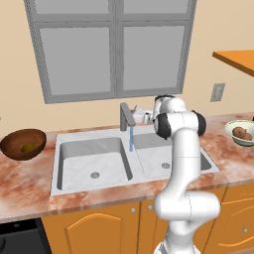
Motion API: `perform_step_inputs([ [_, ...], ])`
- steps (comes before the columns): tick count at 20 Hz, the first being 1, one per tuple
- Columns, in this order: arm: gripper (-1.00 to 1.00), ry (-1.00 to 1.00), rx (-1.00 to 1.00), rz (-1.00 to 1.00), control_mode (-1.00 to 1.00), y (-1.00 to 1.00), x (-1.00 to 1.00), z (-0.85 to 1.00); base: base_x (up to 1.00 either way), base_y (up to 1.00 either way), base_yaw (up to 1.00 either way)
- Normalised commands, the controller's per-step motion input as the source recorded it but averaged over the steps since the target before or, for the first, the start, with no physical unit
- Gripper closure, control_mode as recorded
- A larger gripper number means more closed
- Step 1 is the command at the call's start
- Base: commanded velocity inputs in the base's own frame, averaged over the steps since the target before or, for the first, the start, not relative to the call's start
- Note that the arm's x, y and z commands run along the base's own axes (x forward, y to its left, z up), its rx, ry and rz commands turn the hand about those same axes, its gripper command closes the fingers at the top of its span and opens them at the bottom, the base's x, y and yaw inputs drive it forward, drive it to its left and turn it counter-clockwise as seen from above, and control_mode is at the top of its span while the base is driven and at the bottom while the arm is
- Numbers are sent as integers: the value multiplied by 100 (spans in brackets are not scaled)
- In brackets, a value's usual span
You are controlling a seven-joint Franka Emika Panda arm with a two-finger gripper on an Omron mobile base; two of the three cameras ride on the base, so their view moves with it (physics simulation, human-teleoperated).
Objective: Pick the onions from the sink and place them in one bowl. Place the lemon in the other bowl. Then turn off the sink faucet.
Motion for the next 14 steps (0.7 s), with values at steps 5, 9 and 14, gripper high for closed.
perform_step_inputs([
  [5, -100, 0, 10, 12, -100, -13, 100, 6, 0, 0, 0],
  [9, 100, 0, 11, 21, -100, -35, 100, 12, 0, 0, 0],
  [14, 100, 0, 10, 25, -100, -65, 87, 8, 0, 0, 0],
])
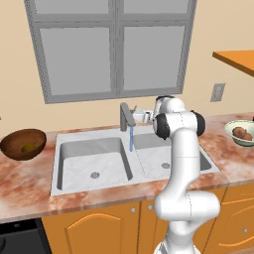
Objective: Pick the onions from the sink and place them in one bowl. Place the lemon in the other bowl. Then turn off the sink faucet.
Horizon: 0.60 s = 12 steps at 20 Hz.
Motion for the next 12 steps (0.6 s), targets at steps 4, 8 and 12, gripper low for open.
perform_step_inputs([
  [4, 100, 0, 8, 27, -100, -51, 81, 1, 0, 0, 0],
  [8, 100, 0, 7, 28, -100, -49, 75, 0, 0, 0, 0],
  [12, 100, 1, 1, 20, -100, -28, 33, 0, 0, 0, 0],
])
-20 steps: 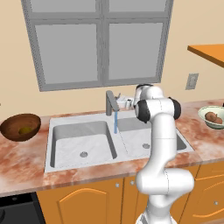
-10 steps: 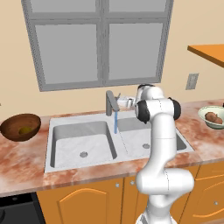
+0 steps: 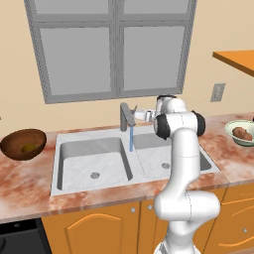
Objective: Pick the onions from the sink and place them in one bowl. Place the lemon in the other bowl. Then turn off the sink faucet.
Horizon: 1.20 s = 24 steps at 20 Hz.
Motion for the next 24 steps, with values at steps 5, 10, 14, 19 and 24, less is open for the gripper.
perform_step_inputs([
  [5, 100, 0, 0, 2, -100, -2, 0, 0, 0, 0, 0],
  [10, 100, 0, 0, 0, -100, 0, 8, 0, 0, 0, 0],
  [14, 100, 6, 0, 1, -100, 11, 36, 0, 0, 0, 0],
  [19, 100, 15, 0, 2, -100, 31, 54, 0, 0, 0, 0],
  [24, 100, 8, 1, 15, -100, 10, 72, -3, 0, 0, 0],
])
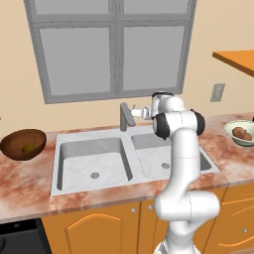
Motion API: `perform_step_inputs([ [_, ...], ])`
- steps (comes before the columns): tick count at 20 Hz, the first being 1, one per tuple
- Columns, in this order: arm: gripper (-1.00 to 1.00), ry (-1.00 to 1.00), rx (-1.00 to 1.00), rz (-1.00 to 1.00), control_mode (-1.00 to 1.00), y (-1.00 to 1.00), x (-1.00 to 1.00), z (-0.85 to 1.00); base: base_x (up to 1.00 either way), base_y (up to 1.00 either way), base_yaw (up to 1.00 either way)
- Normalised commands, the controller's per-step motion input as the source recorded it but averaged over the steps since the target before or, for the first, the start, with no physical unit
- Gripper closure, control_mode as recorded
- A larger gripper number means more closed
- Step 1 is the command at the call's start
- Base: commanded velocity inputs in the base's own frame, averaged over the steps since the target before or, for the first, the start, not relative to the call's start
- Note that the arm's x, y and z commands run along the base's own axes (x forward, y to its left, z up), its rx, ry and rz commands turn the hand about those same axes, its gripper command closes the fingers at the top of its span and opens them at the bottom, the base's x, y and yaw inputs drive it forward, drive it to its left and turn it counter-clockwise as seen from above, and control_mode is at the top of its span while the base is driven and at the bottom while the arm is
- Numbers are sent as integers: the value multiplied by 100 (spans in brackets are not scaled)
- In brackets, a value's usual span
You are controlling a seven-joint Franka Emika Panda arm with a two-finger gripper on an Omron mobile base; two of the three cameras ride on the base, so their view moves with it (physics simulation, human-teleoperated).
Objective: Pick the onions from the sink and place them in one bowl. Place the lemon in the other bowl. Then turn off the sink faucet.
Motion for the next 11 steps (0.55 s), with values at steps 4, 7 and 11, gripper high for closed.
perform_step_inputs([
  [4, 100, 3, 2, 31, -100, 9, 96, -9, 0, 0, 0],
  [7, 100, 1, 0, 36, -100, 21, 91, -15, 0, 0, 0],
  [11, 100, 0, 0, 38, -100, 35, 83, -24, 0, 0, 0],
])
